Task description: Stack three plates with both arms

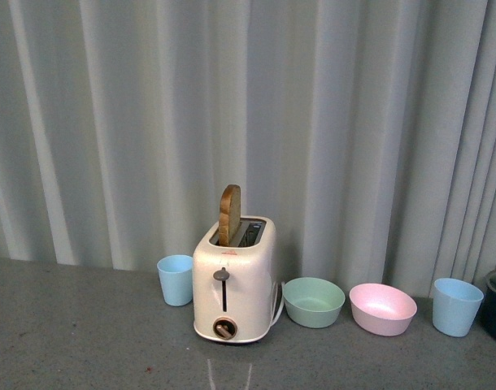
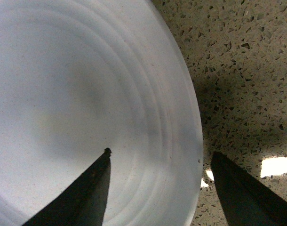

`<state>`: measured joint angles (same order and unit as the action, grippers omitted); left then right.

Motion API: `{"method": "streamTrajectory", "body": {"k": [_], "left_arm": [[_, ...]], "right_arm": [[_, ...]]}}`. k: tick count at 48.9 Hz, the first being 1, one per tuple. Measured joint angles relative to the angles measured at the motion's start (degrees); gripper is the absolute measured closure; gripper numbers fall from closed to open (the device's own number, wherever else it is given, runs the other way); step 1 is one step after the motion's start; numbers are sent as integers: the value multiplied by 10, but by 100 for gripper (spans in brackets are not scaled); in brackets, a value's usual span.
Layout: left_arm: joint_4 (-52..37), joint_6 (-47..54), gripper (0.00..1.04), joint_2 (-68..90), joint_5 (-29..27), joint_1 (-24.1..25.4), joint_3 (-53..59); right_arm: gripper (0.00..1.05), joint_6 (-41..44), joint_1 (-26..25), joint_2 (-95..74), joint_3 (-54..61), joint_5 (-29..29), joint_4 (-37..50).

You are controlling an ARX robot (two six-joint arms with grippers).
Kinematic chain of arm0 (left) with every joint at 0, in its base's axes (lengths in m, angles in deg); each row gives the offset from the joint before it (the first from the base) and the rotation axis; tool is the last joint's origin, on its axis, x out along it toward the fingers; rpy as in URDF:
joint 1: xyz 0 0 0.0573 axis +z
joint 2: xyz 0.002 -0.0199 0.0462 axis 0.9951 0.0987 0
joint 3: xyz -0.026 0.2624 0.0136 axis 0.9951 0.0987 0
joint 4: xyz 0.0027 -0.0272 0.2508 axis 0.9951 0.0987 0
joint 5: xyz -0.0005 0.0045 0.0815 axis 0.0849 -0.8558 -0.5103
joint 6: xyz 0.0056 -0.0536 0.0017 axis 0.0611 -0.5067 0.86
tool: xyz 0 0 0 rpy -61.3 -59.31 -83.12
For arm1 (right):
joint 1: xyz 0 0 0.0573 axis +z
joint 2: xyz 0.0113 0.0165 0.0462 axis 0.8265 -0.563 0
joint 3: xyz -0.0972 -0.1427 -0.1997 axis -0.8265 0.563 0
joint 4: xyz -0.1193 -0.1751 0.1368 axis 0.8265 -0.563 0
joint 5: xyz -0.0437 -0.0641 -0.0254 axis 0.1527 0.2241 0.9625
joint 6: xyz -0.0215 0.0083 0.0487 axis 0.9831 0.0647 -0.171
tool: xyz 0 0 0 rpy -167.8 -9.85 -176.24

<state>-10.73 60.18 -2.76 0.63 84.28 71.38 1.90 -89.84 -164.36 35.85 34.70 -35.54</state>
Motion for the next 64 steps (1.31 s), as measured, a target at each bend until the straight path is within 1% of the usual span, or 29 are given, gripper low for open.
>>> {"method": "streamTrajectory", "body": {"k": [6, 8, 11, 17, 20, 22, 32, 40, 48, 54, 58, 64], "left_arm": [[0, 0, 7, 0, 0, 0, 0], [0, 0, 7, 0, 0, 0, 0], [0, 0, 7, 0, 0, 0, 0], [0, 0, 7, 0, 0, 0, 0], [0, 0, 7, 0, 0, 0, 0], [0, 0, 7, 0, 0, 0, 0], [0, 0, 7, 0, 0, 0, 0], [0, 0, 7, 0, 0, 0, 0], [0, 0, 7, 0, 0, 0, 0], [0, 0, 7, 0, 0, 0, 0], [0, 0, 7, 0, 0, 0, 0], [0, 0, 7, 0, 0, 0, 0]], "right_arm": [[58, 3, -5, -2, 2, 0, 4], [65, 4, -7, -3, 3, 0, 5], [72, 4, -9, -5, 4, -1, 6], [92, 4, -14, -5, 5, -2, 6], [100, 3, -16, -5, 5, -9, 7], [102, 2, -18, -3, 5, -15, 7], [102, 3, -32, 27, 5, -26, -10], [102, 16, -60, 85, -2, -30, -37], [102, 5, -66, 161, -25, -64, -57], [102, -15, -41, 216, -30, -89, -58], [102, -31, 5, 248, -27, -101, -52], [102, -56, 73, 255, -13, -101, -33]]}}
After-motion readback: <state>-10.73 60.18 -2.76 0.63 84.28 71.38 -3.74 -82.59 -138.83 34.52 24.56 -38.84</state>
